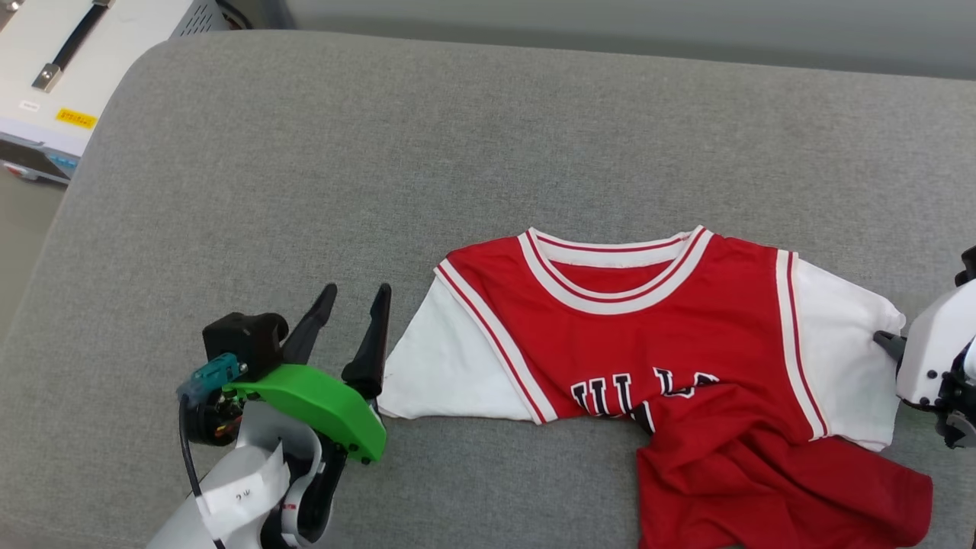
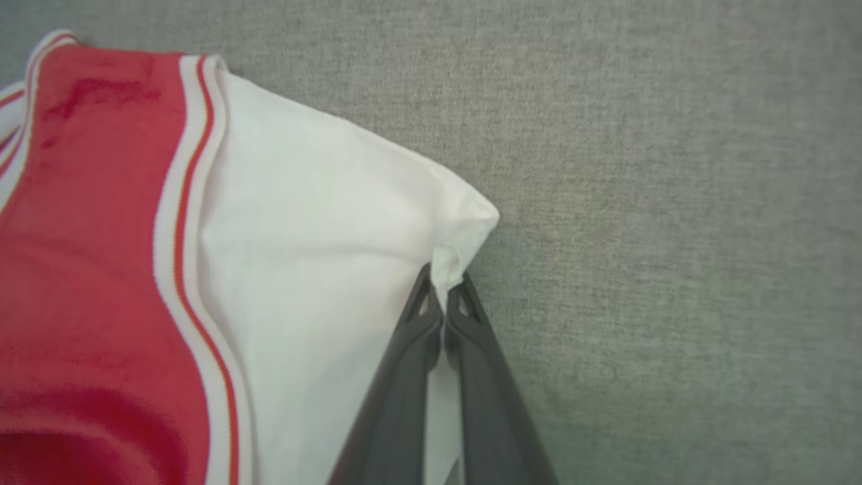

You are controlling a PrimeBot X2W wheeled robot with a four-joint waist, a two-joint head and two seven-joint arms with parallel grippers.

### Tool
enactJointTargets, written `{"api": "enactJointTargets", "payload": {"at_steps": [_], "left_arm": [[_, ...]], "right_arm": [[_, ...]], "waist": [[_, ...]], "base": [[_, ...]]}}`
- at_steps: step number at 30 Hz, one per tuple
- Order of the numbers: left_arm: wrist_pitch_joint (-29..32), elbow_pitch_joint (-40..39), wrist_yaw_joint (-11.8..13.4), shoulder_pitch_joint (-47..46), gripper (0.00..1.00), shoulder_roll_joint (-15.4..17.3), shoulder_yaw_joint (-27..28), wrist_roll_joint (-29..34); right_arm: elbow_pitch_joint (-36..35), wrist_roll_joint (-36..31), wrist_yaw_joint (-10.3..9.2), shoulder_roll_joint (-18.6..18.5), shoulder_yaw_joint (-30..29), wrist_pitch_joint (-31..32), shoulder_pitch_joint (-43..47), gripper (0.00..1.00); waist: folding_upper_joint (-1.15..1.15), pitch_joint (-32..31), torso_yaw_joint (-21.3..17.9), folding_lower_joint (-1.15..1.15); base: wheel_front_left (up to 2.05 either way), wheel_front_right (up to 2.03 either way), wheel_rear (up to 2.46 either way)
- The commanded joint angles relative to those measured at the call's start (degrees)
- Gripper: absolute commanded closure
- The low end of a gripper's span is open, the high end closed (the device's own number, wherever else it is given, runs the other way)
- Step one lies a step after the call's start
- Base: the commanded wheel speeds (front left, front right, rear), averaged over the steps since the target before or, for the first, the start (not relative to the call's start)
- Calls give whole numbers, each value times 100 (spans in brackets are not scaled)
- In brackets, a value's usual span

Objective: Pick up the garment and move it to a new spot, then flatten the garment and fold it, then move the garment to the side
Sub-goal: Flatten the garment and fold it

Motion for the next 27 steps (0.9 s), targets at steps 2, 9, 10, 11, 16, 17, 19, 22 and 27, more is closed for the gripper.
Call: {"api": "enactJointTargets", "payload": {"at_steps": [2, 9, 10, 11, 16, 17, 19, 22, 27], "left_arm": [[546, 134, -212, -62, 0, 185, -56, -280], [2476, 667, -529, -344, 0, 570, -402, -991], [2637, 747, -538, -381, 0, 566, -421, -1070], [2790, 835, -518, -407, 0, 583, -457, -1101], [3520, 1328, -339, -544, 0, 644, -686, -1136], [3631, 1401, -321, -568, 0, 632, -732, -1141], [3942, 1556, -346, -596, 0, 608, -905, -1144], [4346, 1663, -482, -598, 53, 487, -1127, -1249], [4395, 1610, -702, -704, 100, 433, -1190, -1287]], "right_arm": [[-67, 24, 3, 72, 24, -40, 191, 100], [-492, 23, 3, 253, 29, 5, 384, 100], [-539, 8, 3, 263, 31, 24, 412, 100], [-569, 18, 3, 284, 23, 46, 429, 100], [-739, 90, 3, 362, 12, 106, 502, 100], [-753, 104, 3, 367, 9, 111, 518, 100], [-775, 141, 3, 386, 8, 121, 531, 100], [-792, 164, 3, 416, -25, 77, 530, 100], [-815, 208, 3, 440, -81, 31, 520, 100]], "waist": [[0, -186, -132, 0], [0, -243, -451, 0], [0, -229, -487, 0], [0, -215, -520, 0], [0, -125, -669, 0], [0, -114, -687, 0], [0, -90, -738, 0], [0, -68, -781, 0], [0, -68, -785, 0]], "base": [[0, 0, 0], [0, 0, 0], [0, 0, 0], [0, 0, 0], [0, 0, 0], [0, 0, 0], [0, 0, 0], [0, 0, 0], [0, 0, 0]]}}
